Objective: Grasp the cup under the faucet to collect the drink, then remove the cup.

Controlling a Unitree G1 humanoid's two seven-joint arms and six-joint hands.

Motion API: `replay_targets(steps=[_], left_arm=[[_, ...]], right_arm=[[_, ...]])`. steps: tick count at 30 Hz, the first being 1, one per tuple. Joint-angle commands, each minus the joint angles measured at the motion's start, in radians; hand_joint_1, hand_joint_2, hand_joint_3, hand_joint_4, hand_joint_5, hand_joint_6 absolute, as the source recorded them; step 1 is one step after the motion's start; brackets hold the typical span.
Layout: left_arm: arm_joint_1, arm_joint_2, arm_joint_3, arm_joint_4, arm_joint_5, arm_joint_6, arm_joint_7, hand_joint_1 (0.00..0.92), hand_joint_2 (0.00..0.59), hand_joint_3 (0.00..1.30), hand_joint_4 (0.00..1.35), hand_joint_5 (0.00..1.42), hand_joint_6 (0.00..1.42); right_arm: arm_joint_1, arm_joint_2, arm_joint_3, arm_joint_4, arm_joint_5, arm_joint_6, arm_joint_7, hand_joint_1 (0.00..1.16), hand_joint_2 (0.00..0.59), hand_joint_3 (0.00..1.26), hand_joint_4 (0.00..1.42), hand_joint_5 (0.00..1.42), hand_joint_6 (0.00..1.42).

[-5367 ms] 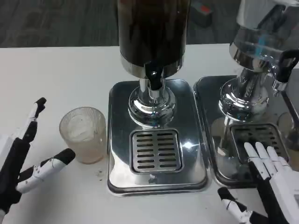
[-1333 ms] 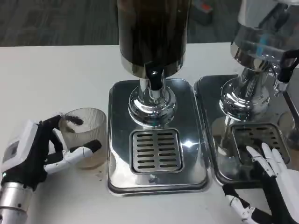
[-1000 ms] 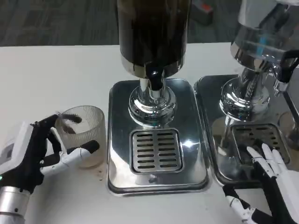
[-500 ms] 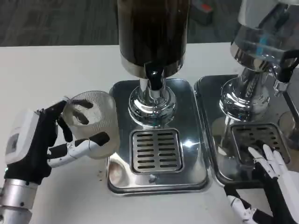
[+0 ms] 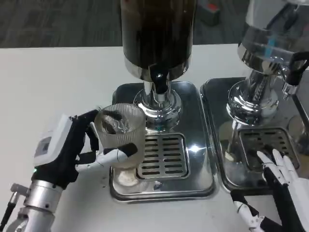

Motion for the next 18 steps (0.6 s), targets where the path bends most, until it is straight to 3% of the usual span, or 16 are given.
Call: replay_targets(steps=[1,18], left_arm=[[-0.05,-0.016,-0.019,0.035,0.013,0.007,0.014,0.364,0.078,0.65,0.88,1.06,1.4],[-0.128,-0.063,-0.07,0.125,0.036,0.027,0.035,0.362,0.076,0.65,0.88,1.06,1.38]], right_arm=[[0.006,0.013,0.006,-0.023,-0.003,0.001,0.0,0.41,0.374,0.15,0.02,0.0,0.23],[0.005,0.04,0.021,-0.046,0.0,0.005,0.013,0.4,0.375,0.15,0.02,0.0,0.24]])
